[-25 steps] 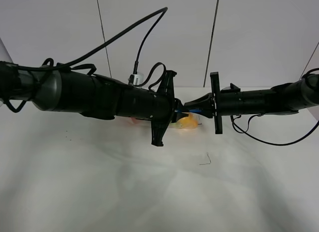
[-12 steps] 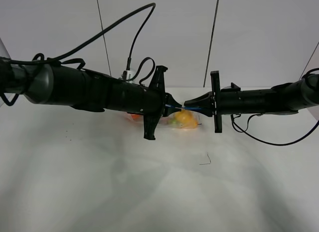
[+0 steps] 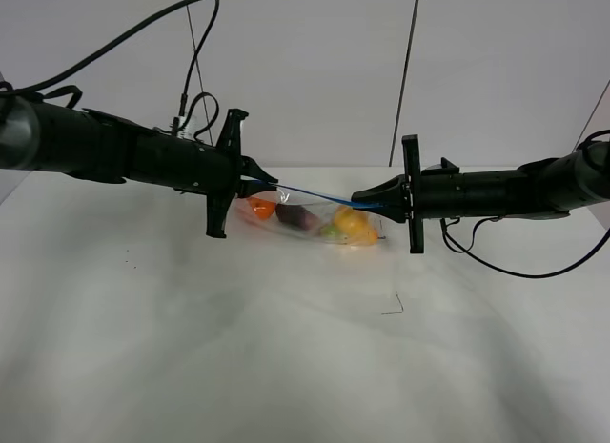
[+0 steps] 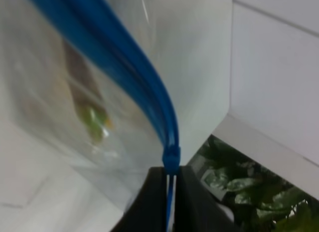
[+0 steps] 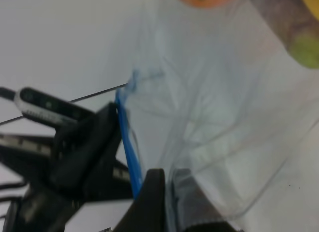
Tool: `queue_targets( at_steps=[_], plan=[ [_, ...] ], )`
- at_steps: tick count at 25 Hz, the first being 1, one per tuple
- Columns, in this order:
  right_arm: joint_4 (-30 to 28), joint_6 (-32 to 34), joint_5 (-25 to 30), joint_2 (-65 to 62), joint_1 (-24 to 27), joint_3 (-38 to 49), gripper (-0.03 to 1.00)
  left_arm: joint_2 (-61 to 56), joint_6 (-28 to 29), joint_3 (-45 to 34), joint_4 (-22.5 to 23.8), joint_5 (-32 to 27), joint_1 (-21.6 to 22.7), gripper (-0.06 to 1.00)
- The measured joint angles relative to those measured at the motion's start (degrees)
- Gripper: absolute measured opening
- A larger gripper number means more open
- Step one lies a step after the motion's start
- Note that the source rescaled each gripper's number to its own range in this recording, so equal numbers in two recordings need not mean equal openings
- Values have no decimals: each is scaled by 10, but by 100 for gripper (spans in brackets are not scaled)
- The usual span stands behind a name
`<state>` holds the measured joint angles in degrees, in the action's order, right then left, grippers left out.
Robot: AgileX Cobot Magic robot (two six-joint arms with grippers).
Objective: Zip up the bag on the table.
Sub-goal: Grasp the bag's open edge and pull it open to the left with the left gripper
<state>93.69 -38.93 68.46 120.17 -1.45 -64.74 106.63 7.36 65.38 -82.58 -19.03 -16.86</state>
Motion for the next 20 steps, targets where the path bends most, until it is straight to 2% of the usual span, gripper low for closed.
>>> queue_targets(
  at_steps=[6,11,15,20],
  plan=[
    [-1,0,1,0,0,0,0,0,0,0,73,-38,88,1],
    [-2,0,2,0,0,0,0,0,0,0,129,-46,139,1],
    [-2,0,2,0,-2,0,0,0,0,0,167,-59,159,0],
    [-3,0,2,0,-2,0,0,0,0,0,178,-64,162,0]
  ],
)
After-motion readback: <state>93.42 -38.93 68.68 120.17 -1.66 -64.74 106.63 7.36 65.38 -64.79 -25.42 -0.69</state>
